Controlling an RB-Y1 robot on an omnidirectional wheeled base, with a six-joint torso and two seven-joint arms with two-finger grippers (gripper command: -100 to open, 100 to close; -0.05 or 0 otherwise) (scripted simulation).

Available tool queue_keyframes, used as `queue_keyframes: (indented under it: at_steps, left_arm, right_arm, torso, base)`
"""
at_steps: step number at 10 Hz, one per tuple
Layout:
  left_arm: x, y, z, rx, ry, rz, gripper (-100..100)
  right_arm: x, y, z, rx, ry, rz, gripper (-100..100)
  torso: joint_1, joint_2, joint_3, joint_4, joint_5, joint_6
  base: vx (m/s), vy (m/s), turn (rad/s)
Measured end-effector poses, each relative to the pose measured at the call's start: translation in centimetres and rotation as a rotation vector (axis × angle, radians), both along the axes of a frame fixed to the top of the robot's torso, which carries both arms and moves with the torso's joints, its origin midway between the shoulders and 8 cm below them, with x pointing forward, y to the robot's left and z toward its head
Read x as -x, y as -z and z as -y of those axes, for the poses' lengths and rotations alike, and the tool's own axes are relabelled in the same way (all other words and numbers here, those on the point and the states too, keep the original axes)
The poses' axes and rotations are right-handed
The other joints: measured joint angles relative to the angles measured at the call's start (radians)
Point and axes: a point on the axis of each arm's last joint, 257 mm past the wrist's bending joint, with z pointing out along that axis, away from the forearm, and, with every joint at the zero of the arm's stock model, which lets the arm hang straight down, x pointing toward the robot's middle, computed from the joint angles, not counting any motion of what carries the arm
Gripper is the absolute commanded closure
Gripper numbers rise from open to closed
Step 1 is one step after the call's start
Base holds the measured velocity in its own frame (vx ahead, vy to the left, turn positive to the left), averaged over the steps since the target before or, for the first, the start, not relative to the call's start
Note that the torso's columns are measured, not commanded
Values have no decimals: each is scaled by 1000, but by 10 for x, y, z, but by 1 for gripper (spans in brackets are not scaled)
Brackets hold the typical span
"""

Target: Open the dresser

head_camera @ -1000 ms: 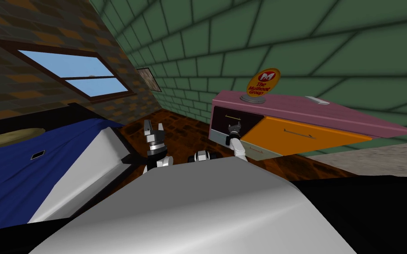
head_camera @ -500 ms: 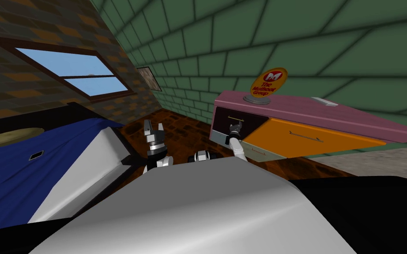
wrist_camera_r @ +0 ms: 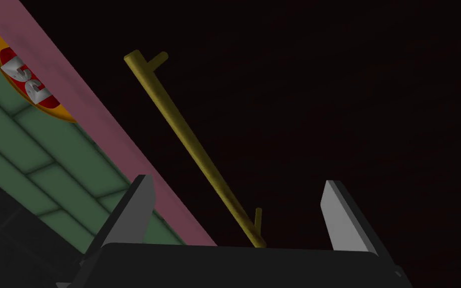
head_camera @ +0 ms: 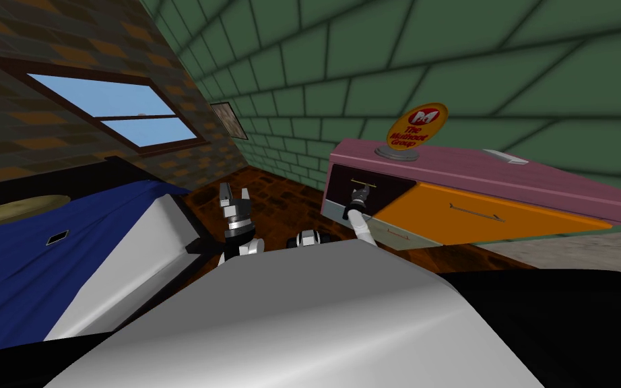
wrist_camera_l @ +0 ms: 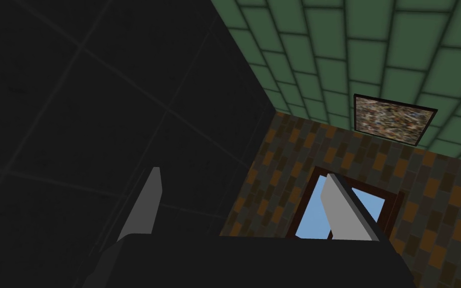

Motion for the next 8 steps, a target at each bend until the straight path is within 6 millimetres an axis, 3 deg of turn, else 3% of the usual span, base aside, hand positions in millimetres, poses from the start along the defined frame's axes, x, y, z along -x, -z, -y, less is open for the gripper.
queue_keyframes:
  at_steps: [3,4,8]
  left_arm:
    - [0,0,0,0,0,0,0]
    - [0,0,0,0,0,0,0]
    - [0,0,0,0,0,0,0]
  right_arm:
    - [-3,-6,4,25,8,0,-100]
    - [-4,-7,4,27,6,-2,100]
    - [-6,-10,1,27,-3,0,100]
  torso:
    - [-1,-1,-1,0,0,0]
    - [0,-1,0,0,0,0]
    - [4,3,2,1,1,0]
  base:
    - [30,-6,-29]
    - [0,0,0]
    - [-134,99,-40]
